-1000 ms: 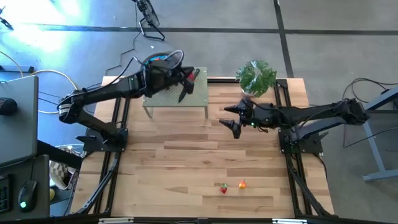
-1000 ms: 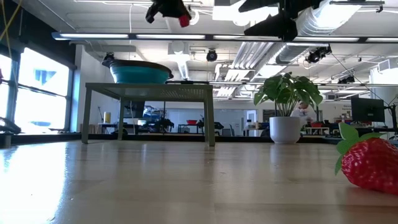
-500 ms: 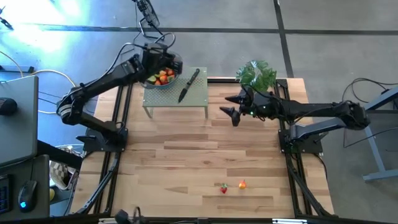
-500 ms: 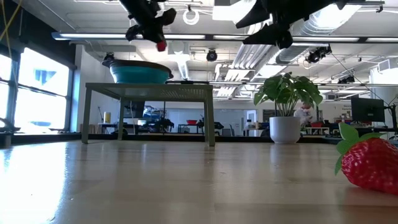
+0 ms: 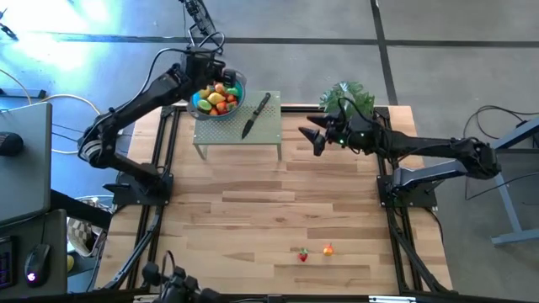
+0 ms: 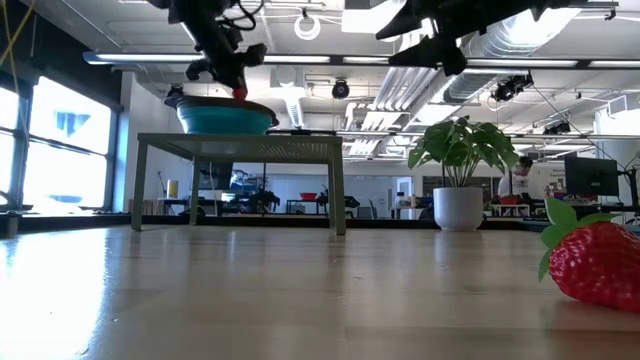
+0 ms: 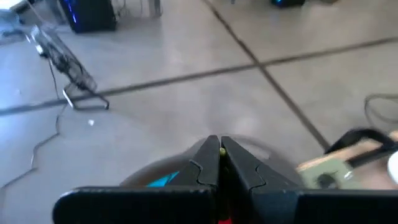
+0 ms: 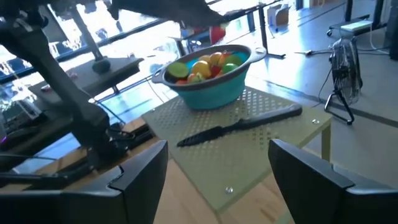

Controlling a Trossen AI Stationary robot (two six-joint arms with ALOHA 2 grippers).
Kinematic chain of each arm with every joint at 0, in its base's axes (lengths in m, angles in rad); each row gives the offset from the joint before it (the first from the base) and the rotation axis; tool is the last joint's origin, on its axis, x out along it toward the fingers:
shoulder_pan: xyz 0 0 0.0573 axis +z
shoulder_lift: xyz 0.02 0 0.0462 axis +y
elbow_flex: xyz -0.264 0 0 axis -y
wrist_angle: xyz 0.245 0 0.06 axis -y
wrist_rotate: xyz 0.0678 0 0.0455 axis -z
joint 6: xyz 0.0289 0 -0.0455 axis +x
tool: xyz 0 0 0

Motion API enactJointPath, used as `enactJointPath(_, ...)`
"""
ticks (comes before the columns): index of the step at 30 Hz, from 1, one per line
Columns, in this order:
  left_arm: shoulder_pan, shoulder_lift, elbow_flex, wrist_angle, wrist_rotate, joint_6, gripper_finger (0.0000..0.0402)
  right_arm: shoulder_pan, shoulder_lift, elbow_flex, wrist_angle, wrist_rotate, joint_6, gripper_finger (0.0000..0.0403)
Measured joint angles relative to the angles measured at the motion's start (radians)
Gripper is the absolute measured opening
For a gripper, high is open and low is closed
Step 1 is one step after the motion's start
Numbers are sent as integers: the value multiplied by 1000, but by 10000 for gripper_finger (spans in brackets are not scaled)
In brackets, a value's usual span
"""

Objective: Pick & Place Fruit
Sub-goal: Put the strawberry into the strainer bowl on the shelf

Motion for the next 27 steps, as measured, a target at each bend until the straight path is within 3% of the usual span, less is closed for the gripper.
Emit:
enactJointPath(11,42,88,-16,72,85,1,0,-57,0,0,31,-1,-2,271)
enactJointPath(27,40,144,-15,71,89,-25,0,-81,0,0,29,-4,-37,271)
